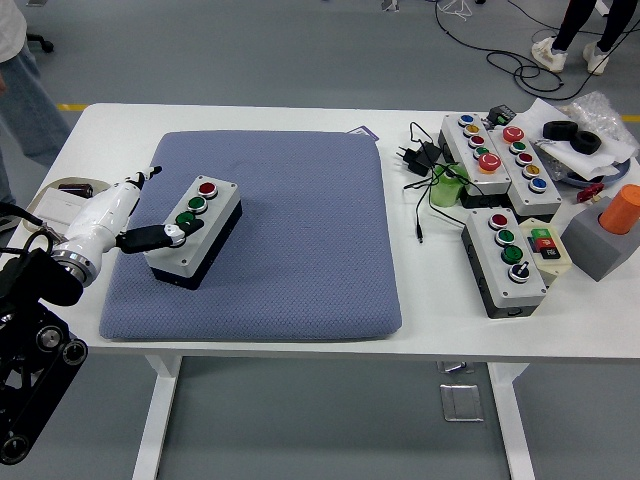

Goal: Pick up the button,place it on the desk,press the button,press the button

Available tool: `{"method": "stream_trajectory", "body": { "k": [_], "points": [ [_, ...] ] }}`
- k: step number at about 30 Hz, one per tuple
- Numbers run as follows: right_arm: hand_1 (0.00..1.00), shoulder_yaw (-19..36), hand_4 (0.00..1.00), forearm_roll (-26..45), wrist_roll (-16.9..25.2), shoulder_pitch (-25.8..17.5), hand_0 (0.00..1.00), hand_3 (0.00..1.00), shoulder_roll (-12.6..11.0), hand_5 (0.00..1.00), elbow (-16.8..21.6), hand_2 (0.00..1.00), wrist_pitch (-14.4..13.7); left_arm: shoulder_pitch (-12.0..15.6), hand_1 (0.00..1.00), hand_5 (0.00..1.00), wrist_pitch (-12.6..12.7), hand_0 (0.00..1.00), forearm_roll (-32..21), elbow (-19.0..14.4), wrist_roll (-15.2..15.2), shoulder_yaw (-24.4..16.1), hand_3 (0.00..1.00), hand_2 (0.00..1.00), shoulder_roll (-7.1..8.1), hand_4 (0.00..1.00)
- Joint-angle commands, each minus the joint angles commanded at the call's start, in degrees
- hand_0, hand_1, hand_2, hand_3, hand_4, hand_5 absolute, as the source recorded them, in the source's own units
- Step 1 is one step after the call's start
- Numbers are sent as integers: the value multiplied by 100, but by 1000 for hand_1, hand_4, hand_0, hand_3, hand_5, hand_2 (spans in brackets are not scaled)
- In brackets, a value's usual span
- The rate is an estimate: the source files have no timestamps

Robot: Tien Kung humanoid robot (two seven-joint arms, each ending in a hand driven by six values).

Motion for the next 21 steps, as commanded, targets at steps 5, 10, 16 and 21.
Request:
{"method": "stream_trajectory", "body": {
  "k": [5, 10, 16, 21],
  "points": [
    [599, -4, 283, 8, 4, 8, 671, 591, -3, 74, 0, 630, -1, -119, 940, 693, -67, 887, 74, 124, 146, 120, 998, 998, -49, 998],
    [599, 21, 283, -38, -3, 17, 671, 591, -6, 74, 0, 630, -2, -259, 940, 693, -43, 887, 40, 294, 334, 271, 998, 998, -123, 998],
    [599, 34, 283, -51, 0, 18, 671, 591, -12, 73, 0, 629, -2, -395, 905, 700, -59, 823, 85, 373, 468, 476, 998, 997, -161, 998],
    [598, 17, 284, -31, 6, 30, 670, 590, -11, 73, 0, 629, -2, -556, 899, 702, 27, 801, 231, 660, 645, 605, 998, 980, -244, 998]
  ]
}}
